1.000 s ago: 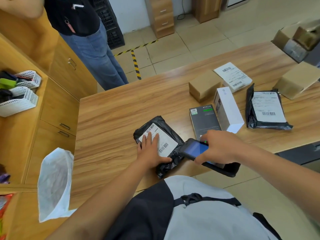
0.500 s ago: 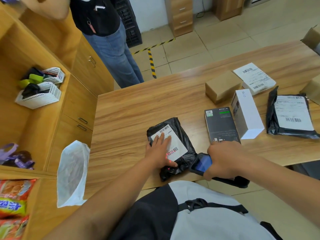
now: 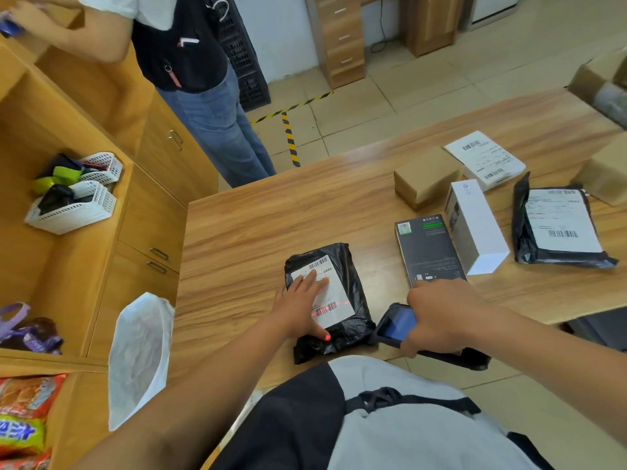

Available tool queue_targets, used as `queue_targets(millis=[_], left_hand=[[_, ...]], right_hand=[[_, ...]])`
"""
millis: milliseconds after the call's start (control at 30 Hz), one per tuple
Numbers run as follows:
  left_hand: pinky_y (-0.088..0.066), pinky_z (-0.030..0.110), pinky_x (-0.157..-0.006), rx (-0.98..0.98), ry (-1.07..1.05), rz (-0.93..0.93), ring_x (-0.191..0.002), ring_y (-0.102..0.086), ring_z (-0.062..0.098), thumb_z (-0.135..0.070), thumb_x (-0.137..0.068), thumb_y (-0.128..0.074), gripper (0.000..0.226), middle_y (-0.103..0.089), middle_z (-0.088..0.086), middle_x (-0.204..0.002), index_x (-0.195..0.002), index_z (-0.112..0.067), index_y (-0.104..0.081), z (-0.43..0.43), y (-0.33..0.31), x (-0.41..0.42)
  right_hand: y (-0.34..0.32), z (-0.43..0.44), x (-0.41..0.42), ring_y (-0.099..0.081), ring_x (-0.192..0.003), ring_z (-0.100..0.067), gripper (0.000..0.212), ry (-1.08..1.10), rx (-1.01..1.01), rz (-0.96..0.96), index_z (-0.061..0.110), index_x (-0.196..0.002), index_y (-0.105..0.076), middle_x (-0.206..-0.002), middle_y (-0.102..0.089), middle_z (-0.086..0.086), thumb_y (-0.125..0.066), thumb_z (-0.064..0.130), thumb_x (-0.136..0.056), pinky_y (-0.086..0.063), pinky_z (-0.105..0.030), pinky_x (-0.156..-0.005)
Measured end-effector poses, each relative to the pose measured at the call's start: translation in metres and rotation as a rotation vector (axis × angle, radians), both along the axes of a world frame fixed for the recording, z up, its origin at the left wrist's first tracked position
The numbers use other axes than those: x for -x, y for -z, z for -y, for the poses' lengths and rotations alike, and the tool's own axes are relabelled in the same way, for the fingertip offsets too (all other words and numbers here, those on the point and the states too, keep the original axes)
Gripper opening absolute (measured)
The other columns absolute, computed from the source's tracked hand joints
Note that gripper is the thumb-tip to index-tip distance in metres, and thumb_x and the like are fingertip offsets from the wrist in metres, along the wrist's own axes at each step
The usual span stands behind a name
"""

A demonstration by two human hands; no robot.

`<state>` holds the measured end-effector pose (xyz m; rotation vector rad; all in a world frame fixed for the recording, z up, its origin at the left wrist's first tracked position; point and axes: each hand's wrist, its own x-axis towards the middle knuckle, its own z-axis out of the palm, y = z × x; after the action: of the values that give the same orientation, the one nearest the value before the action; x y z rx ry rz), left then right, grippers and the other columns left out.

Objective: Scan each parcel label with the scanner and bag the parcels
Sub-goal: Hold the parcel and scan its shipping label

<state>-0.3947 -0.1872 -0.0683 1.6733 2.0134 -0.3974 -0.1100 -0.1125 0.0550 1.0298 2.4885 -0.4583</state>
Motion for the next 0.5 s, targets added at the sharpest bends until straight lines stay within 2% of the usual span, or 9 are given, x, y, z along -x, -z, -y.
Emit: queue_targets(millis=[267,400,500], left_hand=[[-0.003,0.048,-0.121,-0.088,-0.071,0.134,-0.153,0.0,0.016,-0.065,-0.05,-0.086,0.141,0.004,-0.009,-0.166,-0.155,-0.037,0.004,0.006,0.004,0.013],[-0.008,0.048,-0.122,-0.068,-0.097,0.172,-0.152,0.002,0.021,-0.065,-0.046,-0.087,0.148,0.011,-0.008,-0.165,-0.154,-0.04,0.011,0.006,0.002,0.03],[-0.003,0.049,-0.122,-0.053,-0.08,0.141,-0.152,0.007,0.021,-0.068,-0.046,-0.086,0.151,0.014,-0.006,-0.165,-0.153,-0.037,0.016,0.002,-0.001,0.049]], right_hand=[[0.0,0.005,0.002,-0.047,-0.061,-0.012,0.052,0.015,0.015,0.027,0.028,-0.066,-0.044,-0.078,-0.051,0.007,-0.066,0.074,-0.057,-0.037,-0.032,-0.055],[-0.001,0.008,0.006,-0.052,-0.068,-0.017,0.053,0.022,0.004,0.033,0.03,-0.066,-0.038,-0.079,-0.046,0.009,-0.064,0.075,-0.056,-0.039,-0.033,-0.06],[-0.004,0.011,0.01,-0.054,-0.072,-0.02,0.053,0.049,0.008,0.027,0.03,-0.066,-0.037,-0.079,-0.045,0.009,-0.064,0.074,-0.055,-0.039,-0.033,-0.06]])
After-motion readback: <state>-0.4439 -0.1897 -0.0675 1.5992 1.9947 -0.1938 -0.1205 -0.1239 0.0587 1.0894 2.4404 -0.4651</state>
